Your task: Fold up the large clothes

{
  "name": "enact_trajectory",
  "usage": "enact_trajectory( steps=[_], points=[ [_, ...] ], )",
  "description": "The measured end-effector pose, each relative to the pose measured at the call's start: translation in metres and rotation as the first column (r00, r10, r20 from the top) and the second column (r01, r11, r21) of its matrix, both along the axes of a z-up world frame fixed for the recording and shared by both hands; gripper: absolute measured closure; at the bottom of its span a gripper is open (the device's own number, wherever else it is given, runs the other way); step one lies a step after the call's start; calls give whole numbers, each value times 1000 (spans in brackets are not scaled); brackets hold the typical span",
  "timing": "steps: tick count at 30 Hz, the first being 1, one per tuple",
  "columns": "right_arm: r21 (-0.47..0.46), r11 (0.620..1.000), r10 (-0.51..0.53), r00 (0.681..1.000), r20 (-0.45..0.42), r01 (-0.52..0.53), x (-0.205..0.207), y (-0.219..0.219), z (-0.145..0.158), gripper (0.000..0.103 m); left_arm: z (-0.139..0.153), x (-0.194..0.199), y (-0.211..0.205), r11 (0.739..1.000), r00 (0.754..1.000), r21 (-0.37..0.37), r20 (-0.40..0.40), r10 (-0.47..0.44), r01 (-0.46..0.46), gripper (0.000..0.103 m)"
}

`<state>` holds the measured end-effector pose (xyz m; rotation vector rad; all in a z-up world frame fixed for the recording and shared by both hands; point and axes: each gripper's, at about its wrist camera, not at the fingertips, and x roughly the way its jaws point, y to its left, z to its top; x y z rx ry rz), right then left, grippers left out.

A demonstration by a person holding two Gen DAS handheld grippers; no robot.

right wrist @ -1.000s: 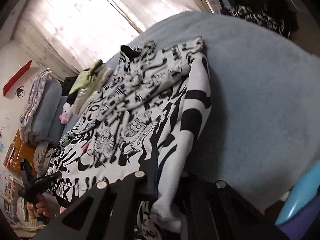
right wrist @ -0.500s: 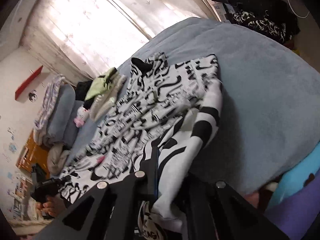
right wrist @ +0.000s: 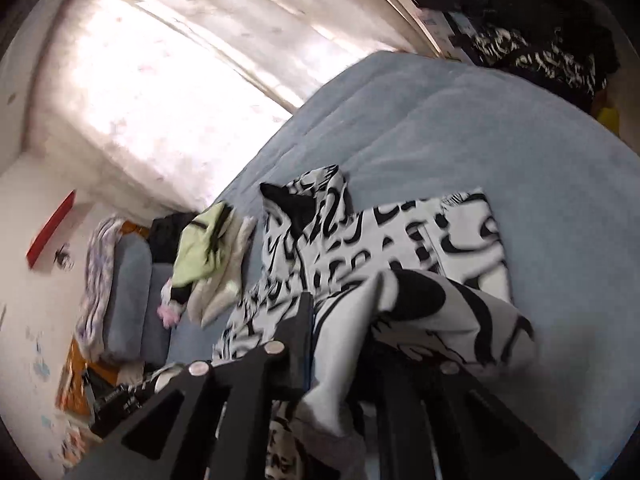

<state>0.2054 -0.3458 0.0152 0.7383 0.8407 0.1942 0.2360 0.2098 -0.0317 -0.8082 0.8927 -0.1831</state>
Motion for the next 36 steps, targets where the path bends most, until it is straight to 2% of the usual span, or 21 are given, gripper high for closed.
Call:
enact_trajectory(
  steps=[1, 2, 3, 4, 6, 9, 12, 16, 19, 21, 24, 26, 27, 29, 30, 31, 32, 34, 36],
  points=[
    [38, 999, -2, 1000, -7, 3, 16, -1, -3, 63, -4, 21, 1, 999, 1000, -31, -9, 15, -15, 51],
    [66, 998, -6, 1000, 3, 6, 25, 0, -3, 51, -7, 35, 1, 998, 1000, -53, -6, 24, -25, 42],
    [105, 994, -30, 999, 27, 27, 39, -2, -4, 28, -10, 43, 1, 998, 1000, -62, -2, 31, -31, 40],
    [122, 991, -53, 997, 48, 47, 46, -3, -5, 22, -13, 53, 3, 997, 999, -64, 7, 49, -49, 39],
    [107, 992, -78, 993, 88, 68, 57, -2, -5, 22, -18, 75, 1, 998, 998, -19, 19, 59, -59, 36],
    [-55, 996, -66, 995, 73, 70, 78, 7, -14, 22, -36, 99, -4, 997, 999, 69, -19, 30, -29, 35],
    [-211, 976, -41, 999, 28, 46, 95, 15, -38, 22, -59, 111, -6, 988, 998, 157, -59, -4, 14, 35],
    [-370, 928, 19, 999, -43, -34, 122, 22, -71, 22, -91, 130, -14, 952, 991, 283, -102, -91, 116, 35],
    [-434, 895, 71, 993, -96, -106, 140, 26, -93, 22, -112, 147, -23, 896, 976, 394, -148, -157, 204, 35],
    [-464, 872, 103, 986, -128, -152, 157, 30, -106, 23, -124, 158, -27, 869, 969, 434, -175, -176, 236, 35],
    [-460, 862, 145, 973, -181, -214, 178, 38, -124, 23, -141, 173, -32, 849, 956, 449, -215, -201, 280, 35],
    [-461, 851, 160, 960, -230, -252, 191, 43, -140, 25, -148, 179, -37, 838, 952, 458, -217, -218, 296, 36],
    [-462, 846, 165, 955, -247, -266, 194, 44, -147, 32, -147, 180, -39, 834, 953, 467, -209, -219, 294, 37],
    [-474, 844, 161, 961, -223, -251, 193, 45, -152, 50, -147, 181, -48, 823, 956, 486, -179, -235, 293, 75],
    [-488, 841, 156, 969, -192, -232, 188, 44, -151, 73, -146, 179, -51, 815, 959, 505, -175, -225, 283, 80],
    [-494, 841, 149, 972, -182, -222, 185, 42, -151, 97, -144, 176, -55, 800, 965, 541, -165, -202, 260, 91],
    [-494, 844, 144, 976, -165, -208, 180, 40, -149, 97, -140, 171, -60, 774, 971, 586, -147, -190, 240, 95],
    [-527, 837, 116, 989, -91, -147, 165, 39, -137, 99, -127, 161, -65, 758, 979, 621, -99, -178, 201, 98],
    [-528, 846, 93, 996, 5, -76, 150, 36, -117, 99, -111, 155, -65, 767, 984, 622, -43, -171, 160, 99]
  ],
)
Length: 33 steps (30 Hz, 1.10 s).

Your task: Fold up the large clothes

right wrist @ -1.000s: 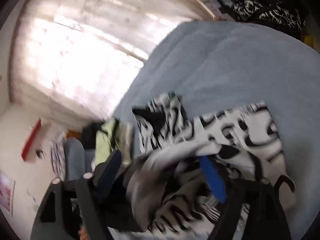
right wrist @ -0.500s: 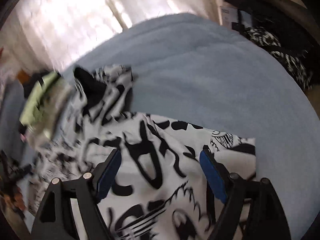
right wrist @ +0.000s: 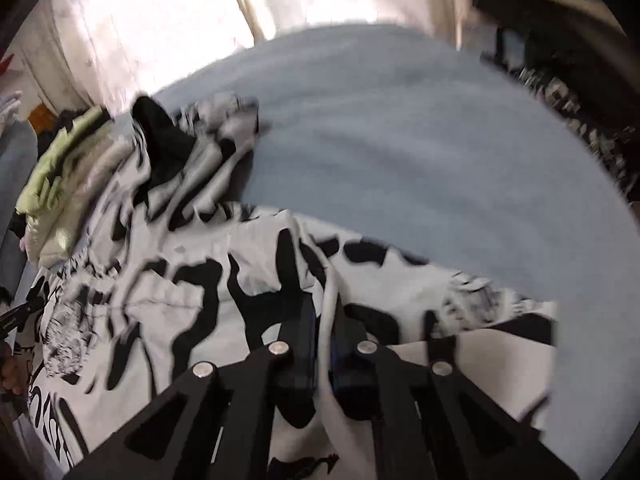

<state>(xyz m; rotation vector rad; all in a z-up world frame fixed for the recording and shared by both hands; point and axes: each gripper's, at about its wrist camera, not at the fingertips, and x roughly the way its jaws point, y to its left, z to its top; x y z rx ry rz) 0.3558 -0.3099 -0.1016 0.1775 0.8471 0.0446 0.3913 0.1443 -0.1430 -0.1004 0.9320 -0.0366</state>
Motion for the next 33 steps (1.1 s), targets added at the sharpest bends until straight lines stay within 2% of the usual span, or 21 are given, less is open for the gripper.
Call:
enact_trajectory(
  steps=[2, 5, 8, 11, 13, 17, 20, 22, 23, 24, 25, 28, 31, 33],
  points=[
    [14, 1000, -24, 998, 61, 23, -6, -2, 17, 99, 19, -1, 0, 1000, 998, -10, 62, 18, -18, 99],
    [8, 998, -69, 991, 115, 68, 2, -4, 30, 99, 28, 10, -8, 999, 993, 26, 114, 34, -38, 99],
    [-7, 994, -108, 992, 72, 109, 23, -9, 11, 99, 10, 35, -18, 998, 995, 43, 93, 42, -46, 99],
    [-42, 991, -128, 991, -49, 126, 46, -7, -36, 99, -32, 53, -25, 992, 999, 116, 17, 40, -42, 99],
    [-15, 991, -133, 990, -53, 132, 47, -9, -48, 97, -51, 52, -19, 994, 998, 89, 5, 57, -57, 97],
    [70, 989, -126, 989, -71, 131, 48, -23, -47, 94, -51, 49, -8, 997, 997, 19, 21, 76, -76, 93],
    [107, 979, -163, 980, -114, 175, 49, -30, -38, 85, -43, 43, 3, 994, 994, -9, -4, 105, -105, 87],
    [72, 970, -222, 969, -107, 230, 41, -27, -25, 64, -34, 34, 7, 991, 991, -7, -4, 132, -132, 82],
    [51, 967, -246, 966, -81, 250, 35, -22, -16, 58, -27, 27, 10, 989, 989, -13, 7, 145, -145, 82],
    [34, 966, -253, 966, -49, 254, 28, -15, -9, 47, -21, 20, 10, 988, 987, -11, 25, 157, -157, 82],
    [20, 970, -242, 970, -2, 242, 19, -4, 2, 41, -12, 8, 7, 986, 984, 2, 49, 169, -169, 82],
    [21, 995, -103, 992, 77, 101, 5, 41, 21, 41, 6, -14, -7, 991, 988, -32, 83, 132, -130, 82],
    [44, 996, 72, 996, 51, -75, 2, 98, 21, 41, 14, -29, -42, 995, 997, -96, 73, 35, -28, 82],
    [104, 971, 218, 976, -7, -216, 4, 144, 6, 41, 9, -33, -73, 994, 998, -102, 51, -37, 42, 82]
  ],
)
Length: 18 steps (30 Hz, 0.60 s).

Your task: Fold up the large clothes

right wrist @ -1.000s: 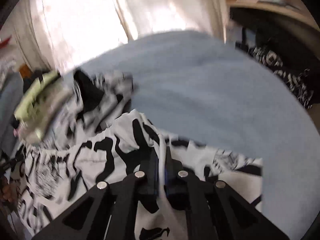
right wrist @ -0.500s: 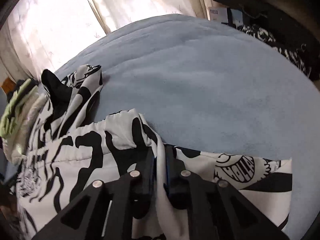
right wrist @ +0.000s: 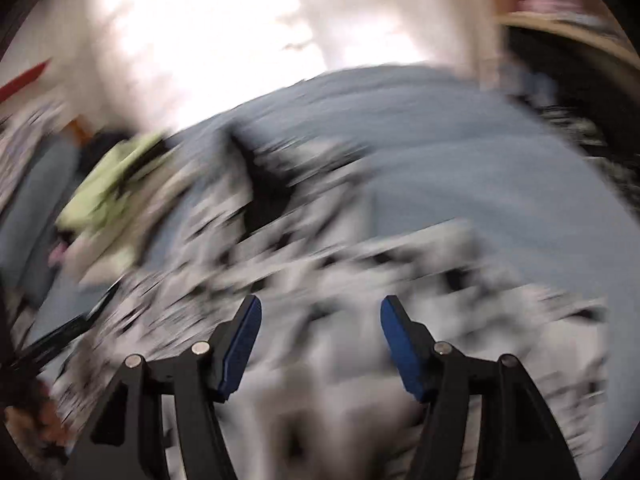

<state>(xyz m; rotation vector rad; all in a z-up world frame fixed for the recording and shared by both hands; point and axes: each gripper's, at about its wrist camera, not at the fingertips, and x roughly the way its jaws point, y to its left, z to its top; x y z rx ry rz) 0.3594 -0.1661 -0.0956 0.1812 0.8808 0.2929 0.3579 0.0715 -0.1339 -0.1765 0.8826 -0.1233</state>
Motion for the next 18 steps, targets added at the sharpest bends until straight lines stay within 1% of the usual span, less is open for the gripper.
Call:
enact_trajectory(
  steps=[1, 2, 3, 4, 5, 6, 7, 8, 9, 10, 11, 13, 14, 15, 16, 17, 18],
  points=[
    [5, 999, 32, 999, -17, -32, 0, 13, -6, 41, -6, 3, -20, 999, 1000, 13, -9, -29, 29, 82],
    [-29, 997, 65, 997, -44, -67, 2, 32, -20, 41, -12, 4, -34, 998, 999, 35, -18, -45, 46, 82],
    [-96, 993, 64, 996, -60, -70, 5, 44, -31, 41, -21, 7, -45, 997, 998, 59, -38, -51, 53, 82],
    [-147, 987, 59, 996, -66, -68, 7, 48, -40, 43, -31, 11, -52, 995, 997, 88, -64, -49, 54, 82],
    [-169, 983, 56, 997, -55, -65, 7, 48, -45, 44, -41, 17, -55, 992, 995, 120, -95, -31, 42, 82],
    [-175, 983, 53, 998, -34, -58, 10, 42, -47, 54, -47, 21, -54, 991, 994, 133, -111, -17, 32, 82],
    [-154, 987, 37, 999, -33, -42, 14, 29, -47, 73, -51, 28, -47, 991, 993, 130, -114, -5, 20, 82],
    [-134, 991, 15, 999, -35, -20, 19, 14, -46, 85, -51, 32, -38, 992, 994, 127, -111, 7, 7, 87],
    [-137, 991, -14, 999, -37, 9, 24, -2, -47, 103, -50, 36, -31, 991, 993, 130, -116, 20, -5, 91],
    [-141, 989, -41, 999, -36, 35, 29, -20, -46, 103, -49, 40, -21, 991, 992, 132, -121, 33, -17, 96],
    [-143, 987, -83, 996, -31, 78, 31, -39, -45, 103, -46, 44, -7, 989, 992, 140, -114, 52, -36, 96],
    [-209, 958, -205, 979, -17, 197, 31, -86, -43, 103, -44, 47, 17, 985, 990, 155, -106, 90, -73, 98],
    [-244, 937, -262, 965, -16, 250, 29, -108, -45, 103, -43, 47, 28, 987, 990, 138, -107, 93, -78, 100],
    [-256, 923, -301, 953, -20, 287, 28, -126, -45, 103, -43, 46, 43, 984, 987, 146, -106, 121, -105, 100],
    [-217, 921, -341, 939, -43, 324, 23, -151, -46, 103, -43, 44, 55, 968, 980, 199, -99, 175, -153, 100],
    [-149, 923, -367, 928, -72, 353, 17, -171, -46, 103, -44, 42, 68, 967, 977, 190, -98, 190, -169, 100],
    [-99, 920, -388, 918, -86, 380, 11, -185, -44, 103, -44, 41, 81, 973, 975, 149, -113, 192, -175, 100]
  ],
)
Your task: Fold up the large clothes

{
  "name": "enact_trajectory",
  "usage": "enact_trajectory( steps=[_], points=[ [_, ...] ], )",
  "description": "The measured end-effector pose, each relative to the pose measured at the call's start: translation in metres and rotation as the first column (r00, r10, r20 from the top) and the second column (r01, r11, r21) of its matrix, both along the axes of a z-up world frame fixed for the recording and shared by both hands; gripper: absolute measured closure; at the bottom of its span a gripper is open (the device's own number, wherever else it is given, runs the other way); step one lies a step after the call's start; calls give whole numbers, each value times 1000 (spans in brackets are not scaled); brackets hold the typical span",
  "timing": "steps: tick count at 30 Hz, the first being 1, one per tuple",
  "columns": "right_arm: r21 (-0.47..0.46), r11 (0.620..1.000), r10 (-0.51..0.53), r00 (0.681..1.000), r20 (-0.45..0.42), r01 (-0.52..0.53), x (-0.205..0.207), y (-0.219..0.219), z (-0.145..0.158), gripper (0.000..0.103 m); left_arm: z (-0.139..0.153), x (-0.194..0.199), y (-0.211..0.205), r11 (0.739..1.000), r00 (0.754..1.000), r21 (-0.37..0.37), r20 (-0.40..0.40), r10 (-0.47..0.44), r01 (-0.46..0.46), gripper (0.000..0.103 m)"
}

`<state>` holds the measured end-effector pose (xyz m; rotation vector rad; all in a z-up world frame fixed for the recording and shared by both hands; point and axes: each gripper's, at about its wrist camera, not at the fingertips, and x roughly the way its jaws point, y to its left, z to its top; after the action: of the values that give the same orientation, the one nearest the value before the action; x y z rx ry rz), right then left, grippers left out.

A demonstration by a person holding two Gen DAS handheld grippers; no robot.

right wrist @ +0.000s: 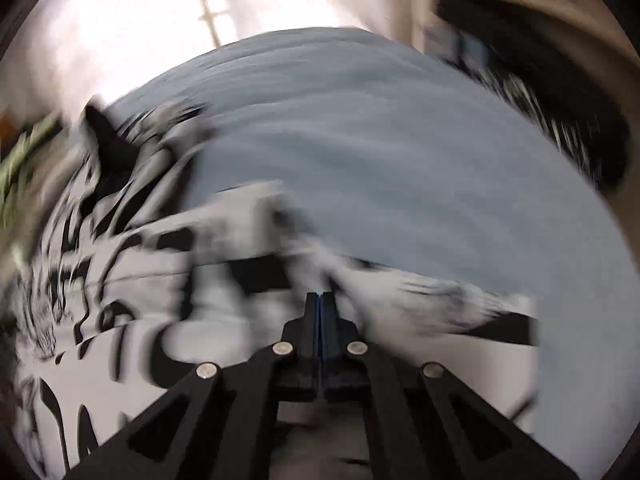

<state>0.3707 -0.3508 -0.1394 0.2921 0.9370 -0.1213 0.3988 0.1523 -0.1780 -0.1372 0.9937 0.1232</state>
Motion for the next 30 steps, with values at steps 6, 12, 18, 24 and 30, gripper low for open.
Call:
enact_trajectory(
  steps=[6, 12, 18, 24, 30],
  points=[
    [-67, 998, 17, 999, 41, -14, -39, 18, 33, 95, 26, -37, 20, 997, 999, -68, 15, 35, -34, 99],
    [4, 977, 215, 974, 67, -215, -90, 80, 41, 86, 42, -100, -2, 998, 999, -54, 43, -28, 30, 97],
    [-11, 975, 223, 974, -46, -223, -122, 85, 9, 86, 10, -147, 4, 999, 1000, -46, -16, -21, 20, 97],
    [124, 992, -6, 1000, 9, 4, -159, -10, 14, 89, 11, -151, 16, 998, 1000, -54, 0, -19, 19, 97],
    [40, 999, -18, 1000, 11, 18, -171, -6, 16, 88, 13, -148, 12, 999, 1000, -33, -21, 14, -14, 97]
  ],
)
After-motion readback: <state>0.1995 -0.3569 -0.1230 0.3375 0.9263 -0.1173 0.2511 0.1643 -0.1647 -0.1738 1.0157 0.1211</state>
